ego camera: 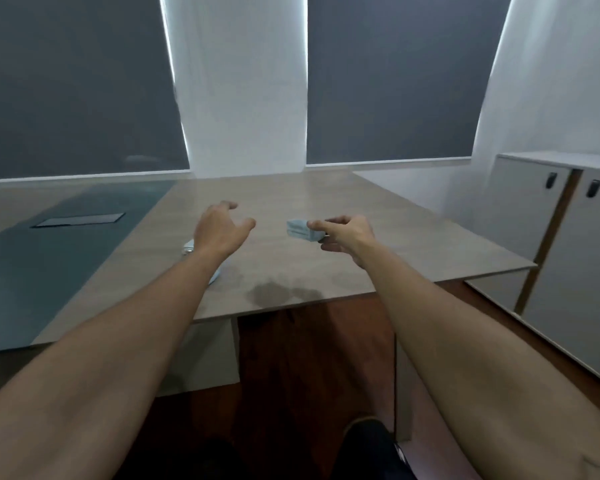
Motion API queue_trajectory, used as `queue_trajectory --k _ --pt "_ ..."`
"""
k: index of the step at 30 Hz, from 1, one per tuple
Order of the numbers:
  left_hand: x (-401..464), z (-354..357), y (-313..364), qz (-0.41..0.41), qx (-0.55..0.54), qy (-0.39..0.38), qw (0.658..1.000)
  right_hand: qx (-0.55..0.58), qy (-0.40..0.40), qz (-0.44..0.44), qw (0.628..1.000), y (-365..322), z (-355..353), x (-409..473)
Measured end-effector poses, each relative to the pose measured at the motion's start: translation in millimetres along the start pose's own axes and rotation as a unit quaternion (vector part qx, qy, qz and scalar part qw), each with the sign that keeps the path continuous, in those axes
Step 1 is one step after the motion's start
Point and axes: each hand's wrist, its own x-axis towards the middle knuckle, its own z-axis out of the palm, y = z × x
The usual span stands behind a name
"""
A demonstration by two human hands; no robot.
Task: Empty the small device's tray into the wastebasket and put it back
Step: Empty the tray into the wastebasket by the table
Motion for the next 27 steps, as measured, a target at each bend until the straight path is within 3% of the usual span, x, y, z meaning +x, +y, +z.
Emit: queue_trajectory --k 6,15,21,27 --pt "-23 45 93 0.050 -0.101 -0.081 0.990 -0.022 0.073 -0.013 0.997 -10 -95 -34" --pt "-115 144 210 0.113 -0.197 -0.246 0.942 -0.064 0.192 0.018 0.979 6 -255 -123" --pt "-187 237 218 0.092 -0.198 -0.346 0.913 -0.115 0.231 0.095 0.962 80 -329 -167" --pt "-261 340 195 0.033 -0.164 -0.437 0.883 -0.102 0.245 0.171 0.949 197 -389 -184"
